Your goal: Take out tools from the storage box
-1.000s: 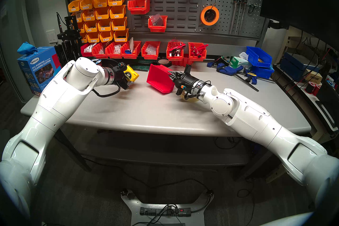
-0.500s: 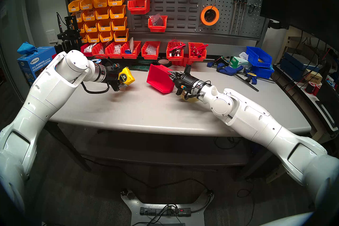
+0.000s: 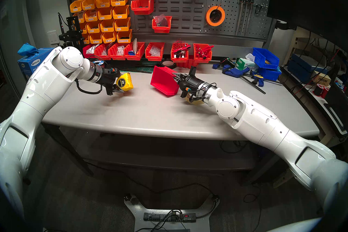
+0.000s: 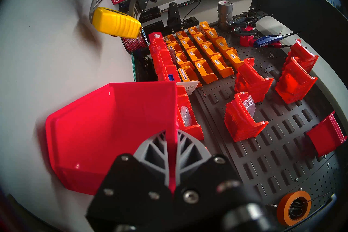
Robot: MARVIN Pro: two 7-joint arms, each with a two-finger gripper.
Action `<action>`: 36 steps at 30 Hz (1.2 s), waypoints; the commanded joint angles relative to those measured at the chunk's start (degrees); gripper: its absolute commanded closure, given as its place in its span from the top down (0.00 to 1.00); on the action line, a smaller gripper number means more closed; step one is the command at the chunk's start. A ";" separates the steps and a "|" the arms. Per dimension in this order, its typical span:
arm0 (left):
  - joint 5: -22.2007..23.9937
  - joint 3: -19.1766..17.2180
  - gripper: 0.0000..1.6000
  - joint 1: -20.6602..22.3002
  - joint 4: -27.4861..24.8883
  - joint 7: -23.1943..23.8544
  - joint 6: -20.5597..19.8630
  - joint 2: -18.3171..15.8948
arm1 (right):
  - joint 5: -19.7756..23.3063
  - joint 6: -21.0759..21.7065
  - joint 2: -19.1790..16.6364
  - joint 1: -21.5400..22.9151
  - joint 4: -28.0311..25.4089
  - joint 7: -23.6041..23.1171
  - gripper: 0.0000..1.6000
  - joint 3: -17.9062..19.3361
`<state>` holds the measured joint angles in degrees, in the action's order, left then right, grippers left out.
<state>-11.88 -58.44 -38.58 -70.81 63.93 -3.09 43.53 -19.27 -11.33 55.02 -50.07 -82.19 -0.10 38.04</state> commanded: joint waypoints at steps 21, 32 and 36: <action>1.39 -1.30 1.00 12.94 11.72 10.37 14.14 7.46 | 0.00 -0.14 0.10 0.47 -0.60 0.28 0.00 0.37; 6.60 -8.16 1.00 13.87 16.10 -0.98 6.87 16.07 | 0.01 -0.13 0.14 0.50 -0.50 0.20 0.00 0.34; 8.07 -12.10 1.00 13.41 18.10 -5.23 4.13 19.02 | 0.04 -0.15 0.28 0.60 -0.48 0.15 0.00 0.34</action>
<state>-6.54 -65.08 -26.81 -54.43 64.40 4.21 56.74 -19.27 -11.34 55.03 -50.07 -82.19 -0.11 38.04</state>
